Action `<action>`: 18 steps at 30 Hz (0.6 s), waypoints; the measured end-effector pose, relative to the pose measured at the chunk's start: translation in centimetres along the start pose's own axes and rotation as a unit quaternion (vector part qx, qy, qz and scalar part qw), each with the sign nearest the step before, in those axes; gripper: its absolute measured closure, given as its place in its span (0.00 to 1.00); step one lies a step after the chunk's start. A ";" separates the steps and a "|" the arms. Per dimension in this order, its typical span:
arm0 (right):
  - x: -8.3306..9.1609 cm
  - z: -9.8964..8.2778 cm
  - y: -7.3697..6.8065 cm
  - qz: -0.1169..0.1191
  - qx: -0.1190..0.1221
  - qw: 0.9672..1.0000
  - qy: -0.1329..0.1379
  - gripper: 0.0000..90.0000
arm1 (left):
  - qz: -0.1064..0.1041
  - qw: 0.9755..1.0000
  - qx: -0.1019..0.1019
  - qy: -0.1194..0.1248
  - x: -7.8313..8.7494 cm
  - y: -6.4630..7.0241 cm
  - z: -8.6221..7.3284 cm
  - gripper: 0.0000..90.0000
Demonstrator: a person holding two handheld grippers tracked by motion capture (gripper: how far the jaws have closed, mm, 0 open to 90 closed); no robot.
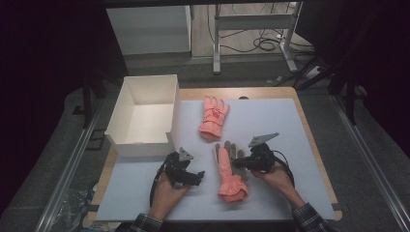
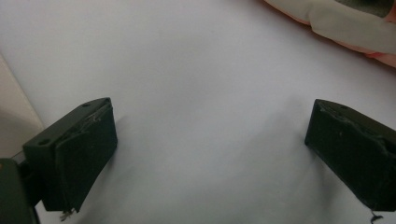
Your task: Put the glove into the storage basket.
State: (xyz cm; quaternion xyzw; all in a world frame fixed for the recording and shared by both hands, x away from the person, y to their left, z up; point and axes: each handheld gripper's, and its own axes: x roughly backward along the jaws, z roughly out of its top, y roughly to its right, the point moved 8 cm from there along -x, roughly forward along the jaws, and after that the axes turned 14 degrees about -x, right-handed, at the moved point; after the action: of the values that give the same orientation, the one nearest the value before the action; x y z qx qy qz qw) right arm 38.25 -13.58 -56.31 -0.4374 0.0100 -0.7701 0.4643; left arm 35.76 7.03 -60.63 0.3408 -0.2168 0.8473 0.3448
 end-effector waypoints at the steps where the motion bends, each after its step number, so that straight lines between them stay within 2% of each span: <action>1: 0.0 0.0 0.0 -0.004 0.002 1.000 0.001 0.93 | 0.000 1.000 0.000 0.000 0.0 0.0 0.0 0.02; 4: 0.4 0.4 0.1 -0.025 0.014 1.000 0.012 0.84 | 0.001 1.000 0.000 0.000 0.0 0.0 0.0 0.02; 11: 1.2 1.4 0.4 -0.036 0.018 0.999 0.026 0.79 | 0.001 1.000 0.000 0.000 0.0 0.0 0.0 0.02; 18: 1.4 3.6 1.5 -0.069 0.016 0.996 0.046 0.70 | 0.001 1.000 0.000 0.000 0.0 0.0 0.0 0.02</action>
State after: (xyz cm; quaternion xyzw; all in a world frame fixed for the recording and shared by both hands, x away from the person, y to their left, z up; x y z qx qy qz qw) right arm 41.50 -14.09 -53.79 -0.3939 -0.0113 -0.8193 0.4164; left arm 35.77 7.03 -60.63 0.3407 -0.2166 0.8477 0.3441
